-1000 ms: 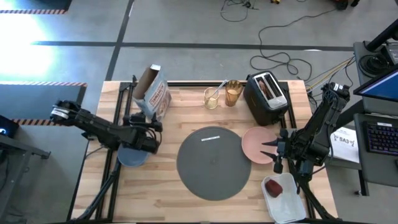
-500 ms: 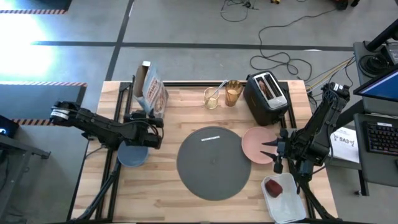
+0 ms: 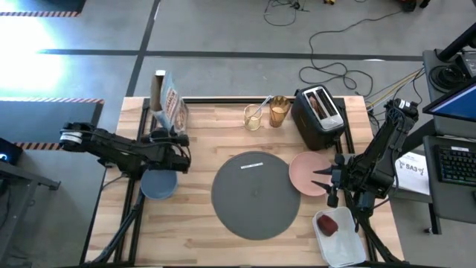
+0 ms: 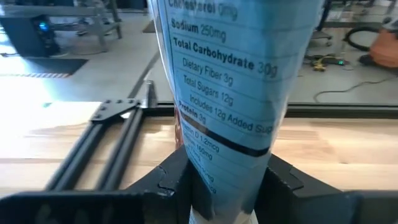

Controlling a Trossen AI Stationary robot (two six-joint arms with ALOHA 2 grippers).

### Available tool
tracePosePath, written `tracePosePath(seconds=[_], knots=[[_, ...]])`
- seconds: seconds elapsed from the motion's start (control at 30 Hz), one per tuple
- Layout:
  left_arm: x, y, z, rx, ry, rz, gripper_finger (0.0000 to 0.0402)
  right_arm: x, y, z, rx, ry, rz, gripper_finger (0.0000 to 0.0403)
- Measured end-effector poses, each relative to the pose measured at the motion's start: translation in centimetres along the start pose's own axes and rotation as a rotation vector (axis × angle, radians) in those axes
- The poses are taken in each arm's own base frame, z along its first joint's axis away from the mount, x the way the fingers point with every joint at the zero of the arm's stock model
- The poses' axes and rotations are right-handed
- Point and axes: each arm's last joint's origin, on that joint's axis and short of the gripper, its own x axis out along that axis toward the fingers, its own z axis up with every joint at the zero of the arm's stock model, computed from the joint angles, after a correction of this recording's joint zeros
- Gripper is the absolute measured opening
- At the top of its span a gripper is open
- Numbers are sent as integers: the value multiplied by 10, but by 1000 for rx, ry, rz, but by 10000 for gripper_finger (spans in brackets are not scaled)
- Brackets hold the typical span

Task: Arrange a breakfast setting
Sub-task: Move the cereal box from the bottom to the top left of the table

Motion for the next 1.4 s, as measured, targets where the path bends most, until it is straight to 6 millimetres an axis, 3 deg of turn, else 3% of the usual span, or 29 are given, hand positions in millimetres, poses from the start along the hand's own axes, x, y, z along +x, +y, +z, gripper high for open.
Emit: tracePosePath(seconds=[0.4, 0.7, 1.0, 1.4], knots=[[3, 21, 7, 29, 37, 147, 106, 0, 0, 0, 0, 0, 0, 155], [2, 16, 10, -42, 70, 152, 114, 0, 0, 0, 0, 0, 0, 155], [-4, 4, 22, 21, 146, 145, 182, 0, 0, 0, 0, 0, 0, 155], [-15, 1, 22, -86, 335, 197, 281, 0, 0, 0, 0, 0, 0, 155]])
